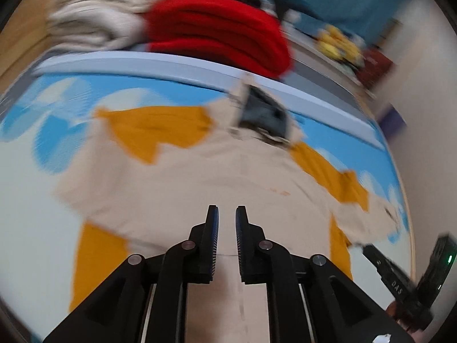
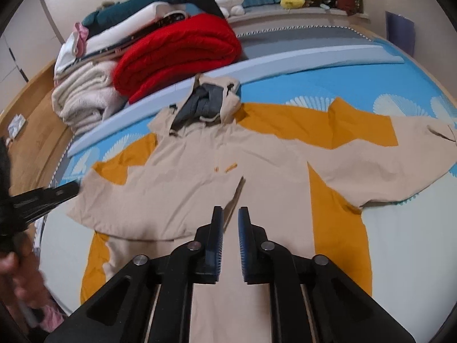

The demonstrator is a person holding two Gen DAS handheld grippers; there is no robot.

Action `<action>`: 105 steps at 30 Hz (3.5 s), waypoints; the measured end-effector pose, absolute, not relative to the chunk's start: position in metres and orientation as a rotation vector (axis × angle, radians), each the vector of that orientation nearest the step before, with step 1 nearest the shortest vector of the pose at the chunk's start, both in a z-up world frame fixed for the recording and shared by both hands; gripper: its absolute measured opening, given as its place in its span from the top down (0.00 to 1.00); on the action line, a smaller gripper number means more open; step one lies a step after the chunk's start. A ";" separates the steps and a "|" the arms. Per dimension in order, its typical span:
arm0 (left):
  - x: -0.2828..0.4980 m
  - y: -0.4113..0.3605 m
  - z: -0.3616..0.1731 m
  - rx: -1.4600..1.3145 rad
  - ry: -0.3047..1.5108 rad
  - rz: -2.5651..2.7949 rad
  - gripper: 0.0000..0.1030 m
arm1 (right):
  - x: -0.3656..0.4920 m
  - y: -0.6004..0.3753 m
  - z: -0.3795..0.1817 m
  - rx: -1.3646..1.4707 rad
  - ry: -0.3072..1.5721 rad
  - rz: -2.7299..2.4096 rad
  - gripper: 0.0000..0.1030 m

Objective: Fold large clothes

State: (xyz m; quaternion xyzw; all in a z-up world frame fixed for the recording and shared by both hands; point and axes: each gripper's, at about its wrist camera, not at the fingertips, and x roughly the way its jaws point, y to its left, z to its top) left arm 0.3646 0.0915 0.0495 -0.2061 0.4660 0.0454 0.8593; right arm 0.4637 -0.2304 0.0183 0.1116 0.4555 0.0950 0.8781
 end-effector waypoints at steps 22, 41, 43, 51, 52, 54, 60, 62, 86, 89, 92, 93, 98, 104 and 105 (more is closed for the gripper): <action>0.399 0.203 0.010 -0.467 0.992 0.445 0.86 | 0.539 -0.193 -0.119 0.408 1.270 0.197 0.68; 0.413 0.226 -0.008 -0.551 1.006 0.507 0.86 | 0.558 -0.252 -0.033 0.275 0.920 -0.011 0.96; 0.418 0.218 -0.020 -0.546 1.049 0.459 0.86 | 0.565 -0.275 -0.044 0.304 0.972 -0.073 0.96; 0.435 0.188 -0.076 -0.540 1.233 0.322 0.86 | 0.580 -0.309 -0.060 0.432 1.036 -0.062 0.95; 0.435 0.186 -0.084 -0.533 1.255 0.314 0.86 | 0.579 -0.313 -0.061 0.442 1.039 -0.059 0.94; 0.436 0.184 -0.098 -0.523 1.295 0.310 0.86 | 0.578 -0.319 -0.065 0.452 1.053 -0.070 0.92; 0.431 0.184 -0.143 -0.413 1.460 0.365 0.85 | 0.577 -0.331 -0.070 0.483 1.047 -0.130 0.82; 0.431 0.182 -0.141 -0.394 1.466 0.374 0.86 | 0.578 -0.329 -0.072 0.489 1.051 -0.115 0.79; 0.430 0.063 -0.023 -0.110 1.119 0.163 0.71 | 0.567 -0.302 -0.015 0.311 0.875 -0.066 0.75; 0.415 0.051 -0.012 -0.104 1.082 0.124 0.70 | 0.553 -0.296 0.014 0.288 0.777 -0.037 0.75; 0.402 0.036 -0.004 -0.103 1.053 0.092 0.69 | 0.539 -0.297 0.034 0.275 0.714 -0.035 0.75; 0.396 0.030 -0.001 -0.099 1.044 0.079 0.69 | 0.533 -0.299 0.039 0.275 0.698 -0.037 0.75; 0.378 0.005 0.006 -0.065 1.011 0.048 0.68 | 0.507 -0.316 0.060 0.292 0.632 -0.054 0.75; 0.376 -0.010 0.015 -0.068 0.986 0.030 0.68 | 0.480 -0.360 0.073 0.324 0.574 -0.091 0.75; 0.377 -0.011 0.016 -0.068 0.981 0.033 0.67 | 0.478 -0.368 0.075 0.326 0.567 -0.097 0.75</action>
